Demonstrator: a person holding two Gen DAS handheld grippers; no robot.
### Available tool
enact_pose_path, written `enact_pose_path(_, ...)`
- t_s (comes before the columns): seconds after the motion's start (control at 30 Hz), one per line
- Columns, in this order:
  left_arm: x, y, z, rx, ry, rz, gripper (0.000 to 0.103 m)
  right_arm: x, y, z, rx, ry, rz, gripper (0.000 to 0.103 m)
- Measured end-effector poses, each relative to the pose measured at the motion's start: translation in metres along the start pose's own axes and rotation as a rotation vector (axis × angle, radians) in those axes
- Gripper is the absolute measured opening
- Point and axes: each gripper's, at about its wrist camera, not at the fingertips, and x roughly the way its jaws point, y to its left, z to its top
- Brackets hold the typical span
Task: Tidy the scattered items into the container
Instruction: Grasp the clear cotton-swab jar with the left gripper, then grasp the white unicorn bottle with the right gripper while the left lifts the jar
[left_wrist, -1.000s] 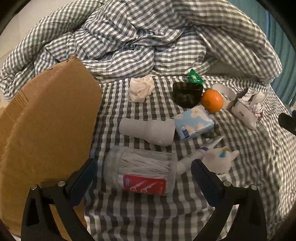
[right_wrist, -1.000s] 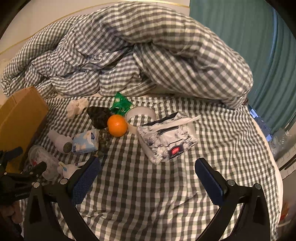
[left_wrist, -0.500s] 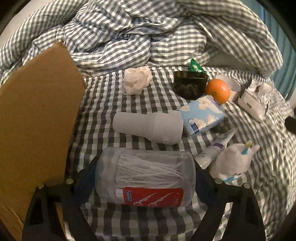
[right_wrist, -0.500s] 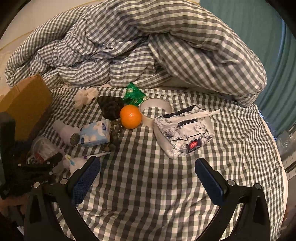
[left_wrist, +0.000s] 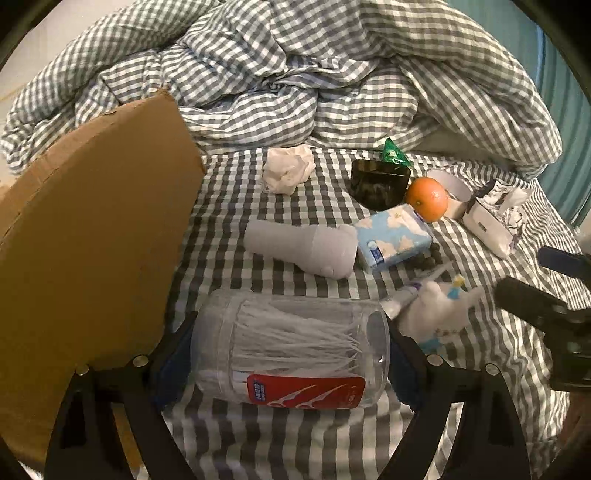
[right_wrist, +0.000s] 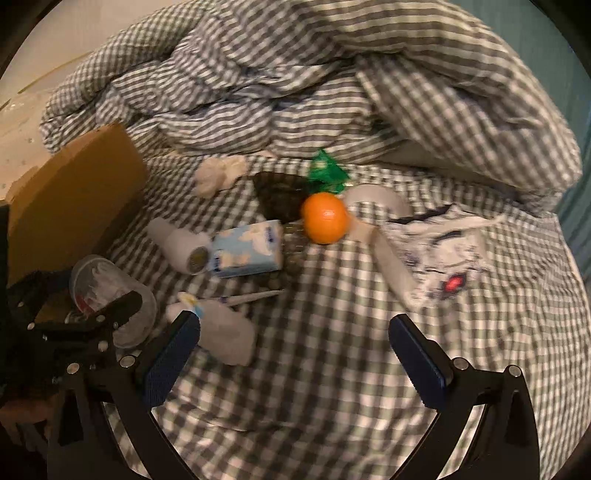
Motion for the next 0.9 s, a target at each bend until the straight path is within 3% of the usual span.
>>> enact_pose_path(0.17, -0.017, -0.002, -0.017, 0.002, -0.033, -0.003, 0.09, 0.015, 0.016, -0.001, -0.065, 0.031, 0.068, 0.101)
enact_pose_path(0.37, -0.034, -0.001, -0.033, -0.01, -0.02, 0.015, 0.09, 0.034, 0.03, 0.0, -0.123, 0.065, 0.057, 0.098)
enact_pose_path(0.67, -0.057, 0.005, -0.036, -0.022, -0.039, 0.022, 0.09, 0.059, 0.039, -0.007, -0.106, 0.156, 0.084, 0.066)
enact_pose_path(0.73, -0.06, 0.006, -0.035, -0.021, -0.045, 0.021, 0.09, 0.059, 0.041, -0.008, -0.107, 0.155, 0.099, 0.056)
enact_pose_path(0.77, -0.061, 0.005, -0.035, -0.021, -0.047, 0.02, 0.09, 0.057, 0.04, -0.009, -0.09, 0.157, 0.124, 0.046)
enact_pose_path(0.9, -0.067, 0.005, -0.031, -0.022, -0.06, 0.017, 0.09, 0.051, 0.039, -0.005, -0.086, 0.148, 0.1, 0.046)
